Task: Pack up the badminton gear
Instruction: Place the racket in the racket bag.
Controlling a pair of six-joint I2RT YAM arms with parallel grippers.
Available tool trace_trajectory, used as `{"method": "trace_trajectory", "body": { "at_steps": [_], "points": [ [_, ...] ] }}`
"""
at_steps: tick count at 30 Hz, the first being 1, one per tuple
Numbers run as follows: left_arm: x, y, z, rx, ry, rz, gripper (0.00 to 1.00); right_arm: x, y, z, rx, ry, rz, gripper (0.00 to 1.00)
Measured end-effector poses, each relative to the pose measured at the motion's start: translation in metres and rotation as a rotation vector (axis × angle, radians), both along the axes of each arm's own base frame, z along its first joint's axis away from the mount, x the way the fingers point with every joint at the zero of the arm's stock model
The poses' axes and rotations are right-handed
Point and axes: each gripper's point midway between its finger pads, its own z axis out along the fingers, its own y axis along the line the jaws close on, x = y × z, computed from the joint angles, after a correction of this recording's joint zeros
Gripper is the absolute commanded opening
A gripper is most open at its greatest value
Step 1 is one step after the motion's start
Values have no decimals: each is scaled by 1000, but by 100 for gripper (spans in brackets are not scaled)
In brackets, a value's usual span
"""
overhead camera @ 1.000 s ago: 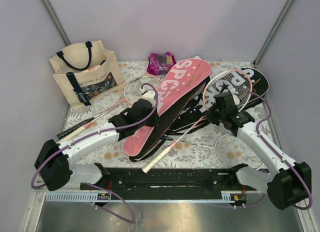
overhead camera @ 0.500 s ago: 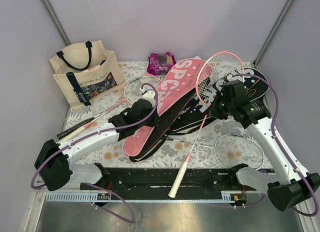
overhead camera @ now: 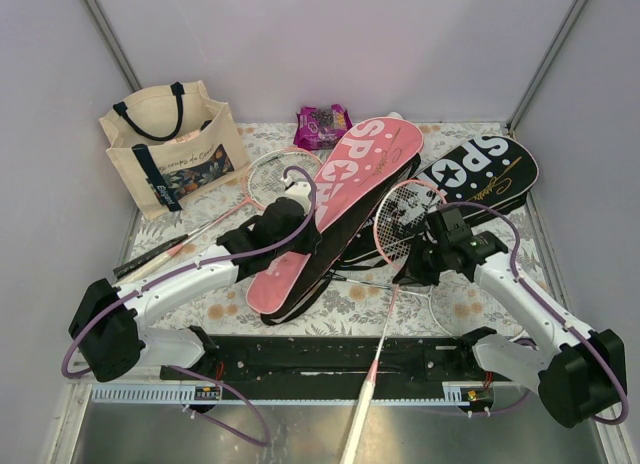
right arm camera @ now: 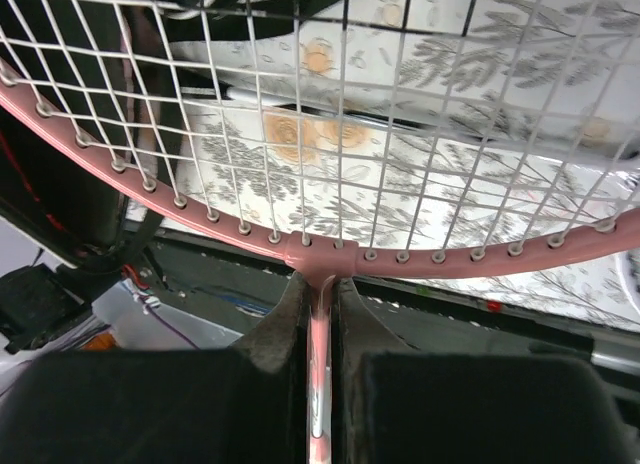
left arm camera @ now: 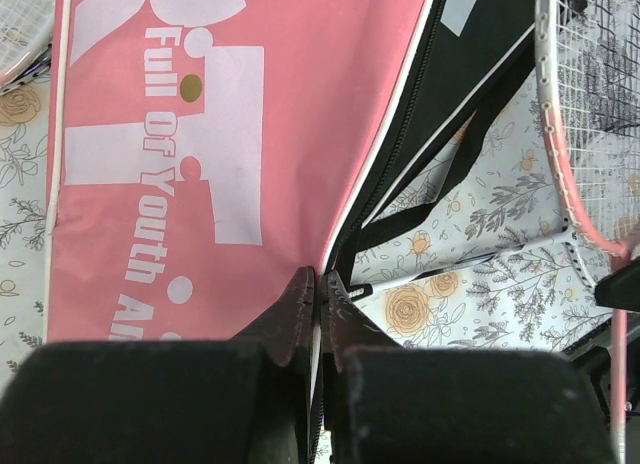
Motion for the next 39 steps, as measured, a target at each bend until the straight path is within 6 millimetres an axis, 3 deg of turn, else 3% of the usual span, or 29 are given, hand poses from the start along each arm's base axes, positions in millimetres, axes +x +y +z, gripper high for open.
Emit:
{"method": "trace_trajectory", "body": {
  "at_steps": [6, 12, 27, 39],
  "points": [
    [-3, -5, 1, -18, 7, -25, 0, 15, 22, 4, 77, -43, 6, 0],
    [-4, -9, 5, -39, 4, -42, 0, 23, 34, -9, 78, -5, -1, 0],
    [-8, -14, 4, -63, 9, -74, 0, 8, 64, -29, 89, 47, 53, 0],
    [-23, -17, 6, -78, 21, -163, 0, 62, 94, -20, 144, -83, 22, 0]
  ]
}}
